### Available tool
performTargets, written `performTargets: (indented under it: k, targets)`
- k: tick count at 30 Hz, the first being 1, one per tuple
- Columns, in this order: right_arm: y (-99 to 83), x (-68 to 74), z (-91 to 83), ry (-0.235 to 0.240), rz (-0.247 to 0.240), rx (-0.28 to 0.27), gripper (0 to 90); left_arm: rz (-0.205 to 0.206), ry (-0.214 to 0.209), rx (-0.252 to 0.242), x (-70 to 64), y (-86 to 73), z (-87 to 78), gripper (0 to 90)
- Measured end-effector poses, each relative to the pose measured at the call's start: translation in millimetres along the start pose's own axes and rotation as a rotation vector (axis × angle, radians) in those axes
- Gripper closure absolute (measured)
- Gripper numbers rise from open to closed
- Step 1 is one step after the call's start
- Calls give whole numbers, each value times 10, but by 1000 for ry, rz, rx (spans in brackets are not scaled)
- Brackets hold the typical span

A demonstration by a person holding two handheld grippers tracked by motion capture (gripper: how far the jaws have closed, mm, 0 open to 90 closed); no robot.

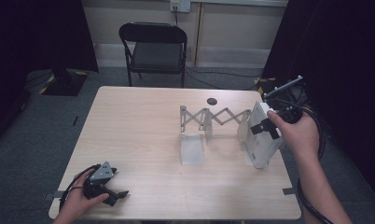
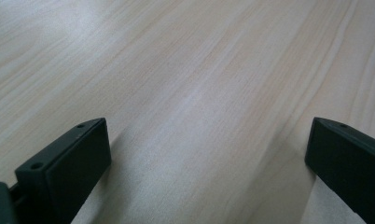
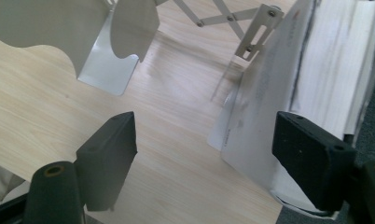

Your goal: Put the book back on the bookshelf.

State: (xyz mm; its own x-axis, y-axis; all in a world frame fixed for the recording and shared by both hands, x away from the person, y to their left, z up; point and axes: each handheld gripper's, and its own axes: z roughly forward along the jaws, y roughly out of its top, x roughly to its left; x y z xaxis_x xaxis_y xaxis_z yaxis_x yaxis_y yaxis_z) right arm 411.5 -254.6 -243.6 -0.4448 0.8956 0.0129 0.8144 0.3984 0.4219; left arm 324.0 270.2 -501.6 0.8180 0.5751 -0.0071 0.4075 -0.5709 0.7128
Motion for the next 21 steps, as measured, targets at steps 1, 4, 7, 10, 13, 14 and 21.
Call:
performTargets:
  k: [1,4,7,10,13,14,21]
  targets:
    - [8,13,1,3,-5,0,214,0,0,0,0,0,0,0]
    - [40,64,14,12,-17,-2,214,2,1,0,1,0,-1,0]
    - [62,116,40,24,-27,-6,214,0,0,0,0,0,0,0]
    - [85,182,83,35,-45,-3,215,0,0,0,0,0,0,0]
    - [107,235,114,50,-57,-2,215,0,0,0,0,0,0,0]
    - [117,257,125,53,-62,-5,215,0,0,0,0,0,0,0]
    - [166,399,199,65,-107,1,215,0,0,0,0,0,0,0]
